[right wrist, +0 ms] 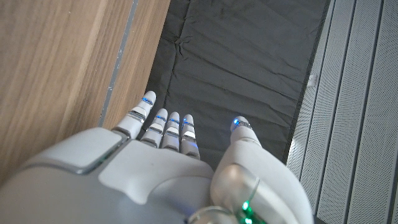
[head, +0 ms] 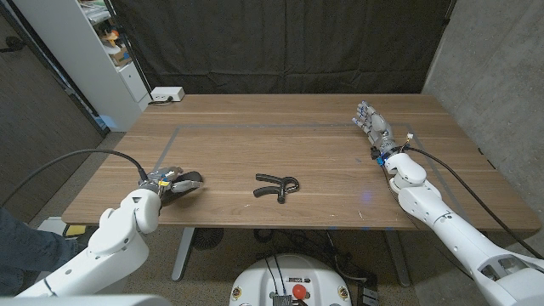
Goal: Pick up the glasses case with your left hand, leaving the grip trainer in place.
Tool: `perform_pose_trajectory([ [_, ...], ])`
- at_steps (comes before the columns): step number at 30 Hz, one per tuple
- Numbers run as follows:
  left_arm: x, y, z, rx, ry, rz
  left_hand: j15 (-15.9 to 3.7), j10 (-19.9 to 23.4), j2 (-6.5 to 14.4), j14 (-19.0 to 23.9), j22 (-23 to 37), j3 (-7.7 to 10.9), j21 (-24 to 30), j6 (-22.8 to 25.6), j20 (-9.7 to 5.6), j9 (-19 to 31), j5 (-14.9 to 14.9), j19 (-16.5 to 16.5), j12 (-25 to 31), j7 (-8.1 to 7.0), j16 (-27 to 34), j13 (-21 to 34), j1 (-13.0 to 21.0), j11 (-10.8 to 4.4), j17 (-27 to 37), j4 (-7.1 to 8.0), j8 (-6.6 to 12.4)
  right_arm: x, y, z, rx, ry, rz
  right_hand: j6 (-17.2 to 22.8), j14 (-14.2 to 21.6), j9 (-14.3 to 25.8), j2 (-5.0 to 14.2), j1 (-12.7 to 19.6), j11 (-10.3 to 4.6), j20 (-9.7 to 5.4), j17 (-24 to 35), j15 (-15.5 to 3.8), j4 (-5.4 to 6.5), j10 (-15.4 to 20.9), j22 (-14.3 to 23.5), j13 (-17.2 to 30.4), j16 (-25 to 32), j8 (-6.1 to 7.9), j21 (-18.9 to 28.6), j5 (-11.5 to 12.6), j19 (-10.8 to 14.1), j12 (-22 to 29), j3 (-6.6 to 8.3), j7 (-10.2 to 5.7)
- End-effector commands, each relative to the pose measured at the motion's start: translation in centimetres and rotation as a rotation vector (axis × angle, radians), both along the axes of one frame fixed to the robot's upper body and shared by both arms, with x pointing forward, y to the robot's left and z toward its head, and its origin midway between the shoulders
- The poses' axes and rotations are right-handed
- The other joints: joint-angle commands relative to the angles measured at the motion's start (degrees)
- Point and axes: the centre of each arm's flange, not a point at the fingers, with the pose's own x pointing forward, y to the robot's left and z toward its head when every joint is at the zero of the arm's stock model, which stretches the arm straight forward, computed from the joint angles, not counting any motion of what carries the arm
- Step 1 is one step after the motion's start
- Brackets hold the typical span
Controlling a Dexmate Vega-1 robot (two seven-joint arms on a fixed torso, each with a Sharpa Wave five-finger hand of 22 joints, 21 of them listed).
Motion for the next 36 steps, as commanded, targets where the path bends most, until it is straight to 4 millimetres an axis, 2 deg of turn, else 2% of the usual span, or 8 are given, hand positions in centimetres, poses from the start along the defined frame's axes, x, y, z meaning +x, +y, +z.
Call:
perform_pose_trajectory([
  [1,0.3,-0.5,-0.3,0.000,0.014,0.011,0.15,0.4,0.1,0.2,0.1,-0.29,-0.3,0.5,0.26,0.2,0.2,0.0,-0.1,-0.26,-0.2,0.3,0.7,0.01,0.2,-0.04,-0.10,0.2,-0.2,0.4,0.017,-0.011,0.006,0.3,0.3,0.2,0.32,0.1,-0.02,-0.17,0.3,0.00,-0.04,0.6,0.3,0.2,-0.1,0.25,0.0,0.0,0.4,0.3,-0.03,-0.30],
  [10,0.2,-1.2,-1.0,-0.001,0.029,0.011,0.13,0.4,0.1,0.2,0.1,-0.35,-0.4,0.5,0.26,0.2,0.3,0.0,-0.1,-0.18,-0.3,0.3,0.8,-0.05,0.2,-0.06,-0.11,0.3,-0.5,0.3,0.010,-0.005,0.010,0.2,0.4,0.2,0.30,0.2,-0.01,-0.13,0.2,0.00,-0.08,0.6,0.3,0.2,-0.1,0.23,0.0,0.1,0.4,0.3,-0.02,-0.33],
  [15,0.1,-1.8,-1.2,0.015,0.016,0.015,-1.66,1.2,0.7,1.7,0.2,-0.10,-0.3,1.2,0.16,0.2,0.5,0.9,0.1,-0.20,0.3,0.3,2.1,-0.66,0.2,-0.41,0.14,0.3,-0.9,0.0,0.014,-0.004,0.009,0.2,0.4,0.2,0.32,0.2,-0.04,-0.14,0.2,-0.01,-0.09,0.6,0.3,0.2,-0.2,0.22,0.0,0.1,0.4,0.3,-0.01,-0.33],
  [19,0.0,-2.2,-1.2,0.026,-0.016,0.019,-3.36,4.0,1.8,5.5,0.8,0.92,1.7,3.7,0.02,0.3,0.9,6.3,1.0,-0.46,1.3,0.5,6.8,-1.21,0.4,-1.62,0.80,0.2,-1.1,-0.1,0.017,-0.006,0.009,0.2,0.4,0.2,0.30,0.2,-0.06,-0.13,0.2,-0.01,-0.10,0.6,0.3,0.2,-0.2,0.22,0.0,0.1,0.4,0.3,-0.02,-0.33],
  [21,0.0,-2.3,-1.1,0.025,-0.035,0.023,-5.07,7.3,3.2,9.4,1.2,2.10,4.0,6.8,-0.06,0.4,0.5,12.3,2.1,-0.62,2.5,1.0,12.1,-2.49,0.8,-2.10,1.41,0.2,-1.2,-0.1,0.018,-0.008,0.009,0.2,0.4,0.2,0.31,0.2,-0.05,-0.11,0.2,-0.05,-0.10,0.5,0.3,0.2,-0.2,0.22,0.0,0.1,0.4,0.3,0.00,-0.32],
  [26,0.1,-2.7,-1.1,0.030,-0.063,0.028,-7.36,12.0,6.2,15.8,1.4,3.79,7.8,11.9,-0.97,0.7,-2.5,21.4,3.6,-1.47,6.1,2.0,21.1,-4.98,3.1,-2.42,2.43,0.2,-1.3,-0.1,0.019,-0.012,0.008,0.1,0.5,0.2,0.29,0.2,-0.10,-0.07,0.2,0.02,-0.09,0.5,0.3,0.2,-0.1,0.20,0.0,0.1,0.5,0.3,-0.02,-0.37],
  [28,0.1,-2.8,-1.1,0.029,-0.064,0.028,-7.93,14.2,7.2,18.5,1.5,4.30,8.8,13.7,-2.09,0.8,-3.4,23.3,4.5,-1.70,7.8,2.3,23.7,-5.99,3.9,-2.61,2.95,0.2,-1.4,-0.1,0.020,-0.012,0.008,0.1,0.5,0.2,0.27,0.2,-0.08,-0.08,0.2,0.01,-0.10,0.5,0.3,0.2,-0.2,0.20,0.0,0.1,0.5,0.3,-0.03,-0.41],
  [36,0.6,-2.8,-1.0,0.018,-0.060,0.027,-8.61,17.3,10.1,21.2,1.7,6.21,11.1,18.2,-3.93,1.3,-4.1,26.8,6.2,-0.62,10.8,3.9,33.0,-6.28,6.4,-3.09,4.28,0.2,-1.5,-0.2,0.019,-0.007,0.005,0.1,0.6,0.2,0.27,0.1,-0.16,-0.03,0.3,-0.04,-0.07,0.5,0.3,0.2,-0.1,0.21,0.0,0.1,0.5,0.3,-0.05,-0.49],
])
